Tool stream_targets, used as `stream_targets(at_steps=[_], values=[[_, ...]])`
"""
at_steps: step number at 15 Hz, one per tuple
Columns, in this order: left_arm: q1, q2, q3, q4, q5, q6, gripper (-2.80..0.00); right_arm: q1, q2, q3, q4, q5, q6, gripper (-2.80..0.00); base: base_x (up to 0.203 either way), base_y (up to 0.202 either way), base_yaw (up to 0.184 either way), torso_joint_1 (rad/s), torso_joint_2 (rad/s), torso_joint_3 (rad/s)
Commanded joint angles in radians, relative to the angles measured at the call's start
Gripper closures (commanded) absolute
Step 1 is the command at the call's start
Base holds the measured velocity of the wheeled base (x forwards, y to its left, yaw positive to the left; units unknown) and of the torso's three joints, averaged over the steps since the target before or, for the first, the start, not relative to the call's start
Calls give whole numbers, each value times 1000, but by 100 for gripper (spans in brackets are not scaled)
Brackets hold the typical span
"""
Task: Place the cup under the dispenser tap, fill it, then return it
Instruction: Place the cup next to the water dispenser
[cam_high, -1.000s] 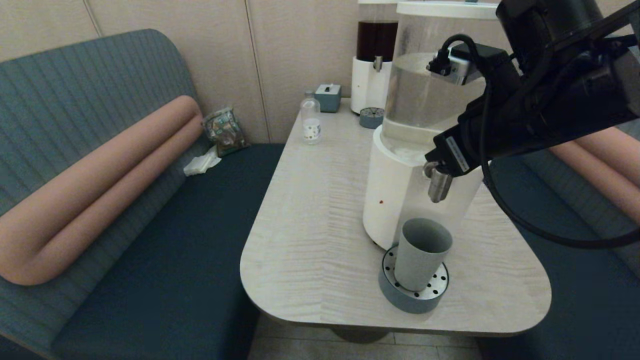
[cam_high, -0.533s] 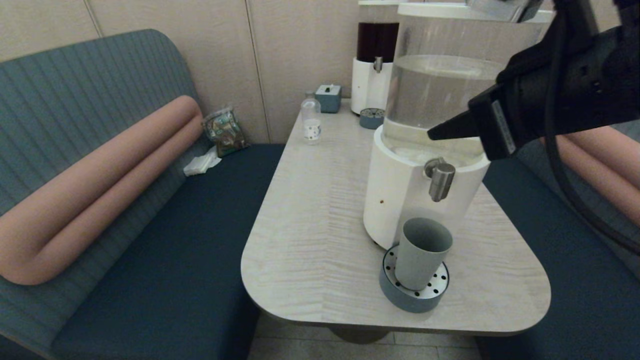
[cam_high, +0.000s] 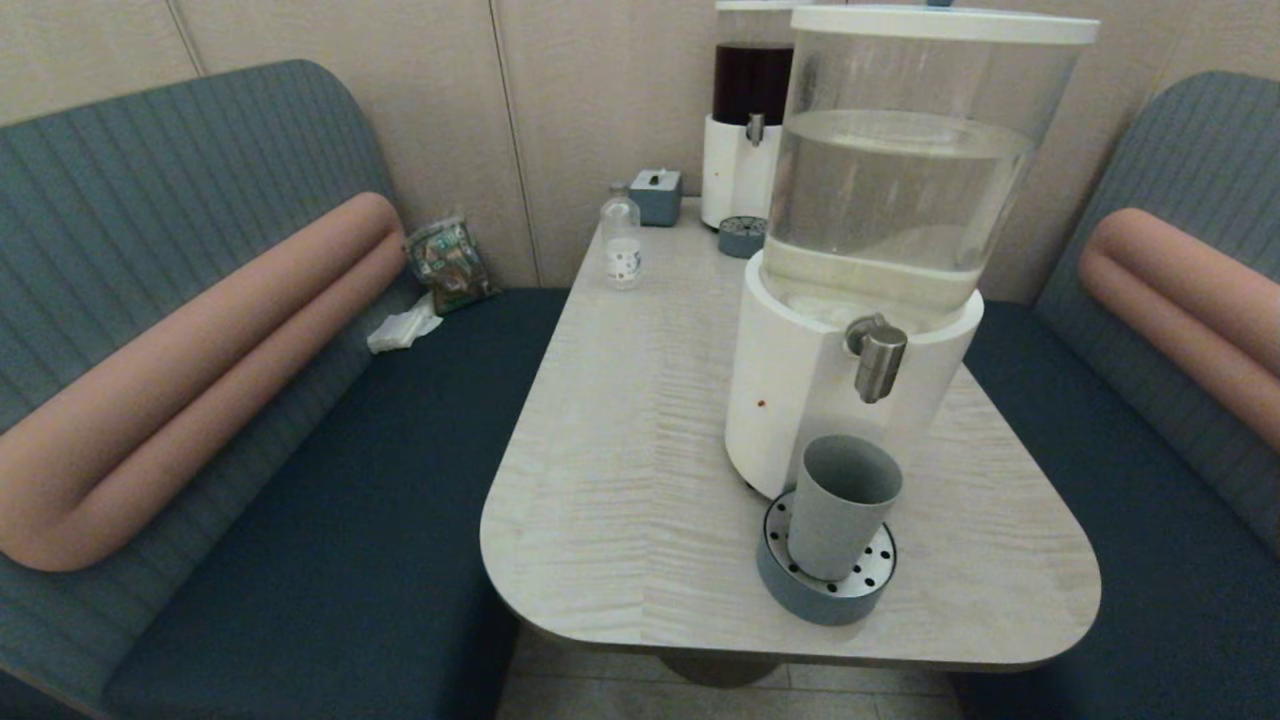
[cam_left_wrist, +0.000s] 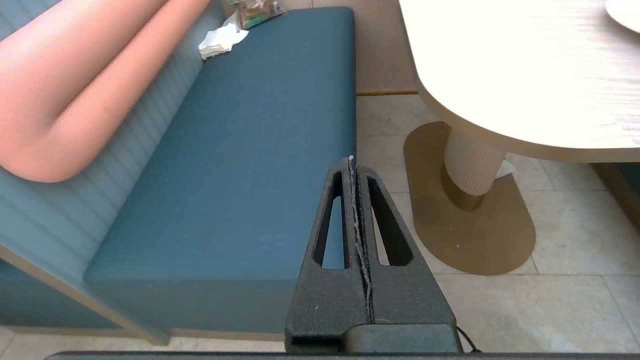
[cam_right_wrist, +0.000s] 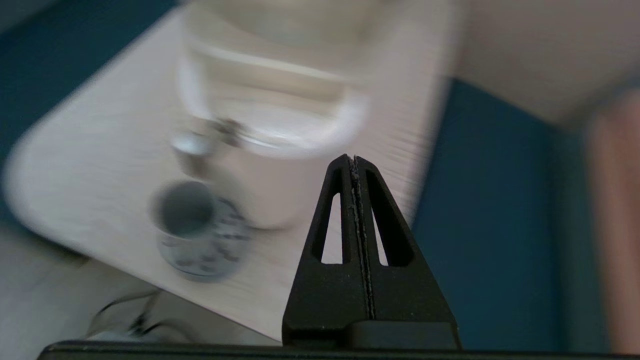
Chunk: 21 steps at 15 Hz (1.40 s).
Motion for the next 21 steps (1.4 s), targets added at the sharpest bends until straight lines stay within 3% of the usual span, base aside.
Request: stream_targets(at_steps=[1,4,6,8,12,15,17,20,21], values=[[0,1,2,0,0,1,0,-79,-212,100,-2,-15,-2,0,0,0,0,0,0,0],[0,0,2,0,0,1,0,-162,-543,349,-14,-41,20,0,0,0,0,0,0,0],[0,1,2,0,0,1,0,-291,-731,547,-20,13,31,0,0,0,0,0,0,0],[0,1,2,0,0,1,0,-371,-872,718,-28,68,37,0,0,0,0,0,0,0],[0,1,2,0,0,1,0,-442,-1139,970,-51,128,32,0,0,0,0,0,0,0],[0,1,2,0,0,1,0,-450,-1198,1177,-97,160,52,0,0,0,0,0,0,0],[0,1,2,0,0,1,0,-451,-1203,1383,-252,180,53,0,0,0,0,0,0,0],[0,1,2,0,0,1,0,-452,-1204,1681,-654,211,18,0,0,0,0,0,0,0],[0,1,2,0,0,1,0,-452,-1204,1720,-685,226,11,0,0,0,0,0,0,0]])
